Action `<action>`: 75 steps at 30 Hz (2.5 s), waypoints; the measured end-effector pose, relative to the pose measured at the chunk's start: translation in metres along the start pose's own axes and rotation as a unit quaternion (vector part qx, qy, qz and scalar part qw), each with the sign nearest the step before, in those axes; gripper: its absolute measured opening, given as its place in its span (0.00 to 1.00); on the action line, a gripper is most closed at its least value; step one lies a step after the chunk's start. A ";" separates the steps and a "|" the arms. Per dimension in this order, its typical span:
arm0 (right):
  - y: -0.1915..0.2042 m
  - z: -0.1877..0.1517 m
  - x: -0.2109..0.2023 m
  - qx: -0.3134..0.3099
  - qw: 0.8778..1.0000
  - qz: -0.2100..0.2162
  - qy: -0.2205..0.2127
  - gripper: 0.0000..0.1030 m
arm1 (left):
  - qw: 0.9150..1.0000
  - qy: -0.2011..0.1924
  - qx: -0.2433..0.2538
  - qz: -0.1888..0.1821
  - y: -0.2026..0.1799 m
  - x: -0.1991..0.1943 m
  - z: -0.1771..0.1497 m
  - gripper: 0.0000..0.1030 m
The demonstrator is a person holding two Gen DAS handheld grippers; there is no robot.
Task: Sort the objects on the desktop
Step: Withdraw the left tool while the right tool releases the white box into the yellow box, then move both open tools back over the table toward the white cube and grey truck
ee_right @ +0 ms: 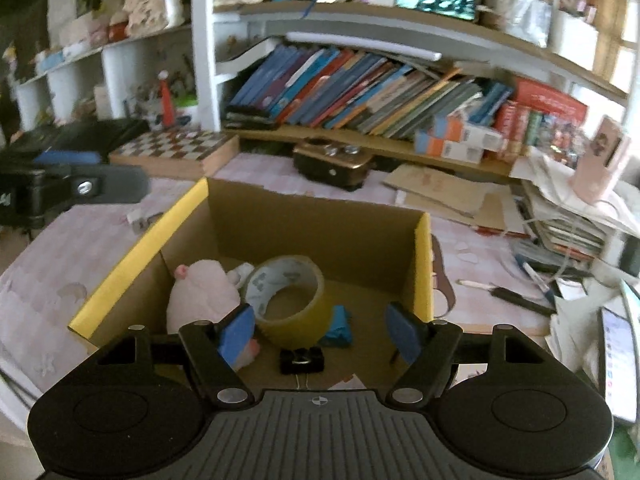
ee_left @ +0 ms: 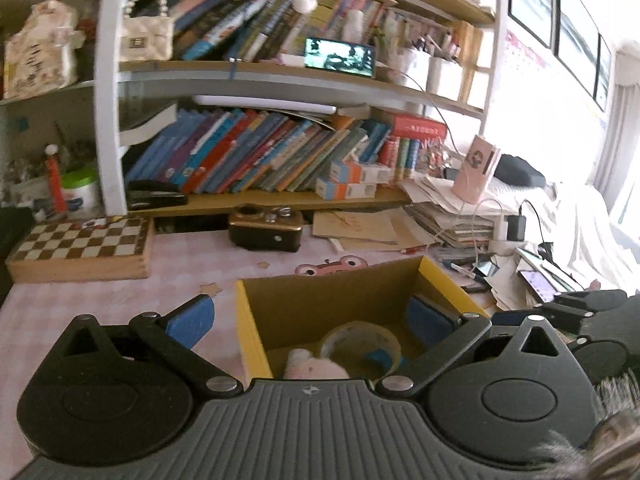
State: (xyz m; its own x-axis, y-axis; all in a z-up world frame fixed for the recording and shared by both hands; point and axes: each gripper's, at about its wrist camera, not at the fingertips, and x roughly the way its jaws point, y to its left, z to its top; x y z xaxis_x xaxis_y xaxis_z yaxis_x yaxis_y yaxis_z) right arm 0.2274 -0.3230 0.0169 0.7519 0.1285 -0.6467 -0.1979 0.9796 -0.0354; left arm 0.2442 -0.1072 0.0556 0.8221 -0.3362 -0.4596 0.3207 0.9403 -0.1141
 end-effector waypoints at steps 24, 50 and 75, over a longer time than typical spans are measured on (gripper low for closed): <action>0.086 -0.070 -0.067 0.121 0.980 -0.156 -0.034 0.83 | 1.000 0.011 0.017 0.024 0.062 -0.091 -0.071 1.00; 0.219 -0.111 -0.077 0.134 0.984 -0.120 0.000 0.84 | 0.994 0.064 0.028 0.079 0.135 -0.168 -0.142 1.00; 0.275 -0.082 -0.046 0.079 0.995 -0.065 0.005 0.84 | 0.992 0.057 -0.001 0.116 0.186 -0.183 -0.143 1.00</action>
State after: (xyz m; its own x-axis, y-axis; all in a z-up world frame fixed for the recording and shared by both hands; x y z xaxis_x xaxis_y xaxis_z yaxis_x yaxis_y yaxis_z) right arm 0.0866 -0.0727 -0.0254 0.7581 -0.0017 -0.6522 0.0019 1.0000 -0.0003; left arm 0.0859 0.1368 -0.0072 0.8149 -0.1033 -0.5703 0.1287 0.9917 0.0042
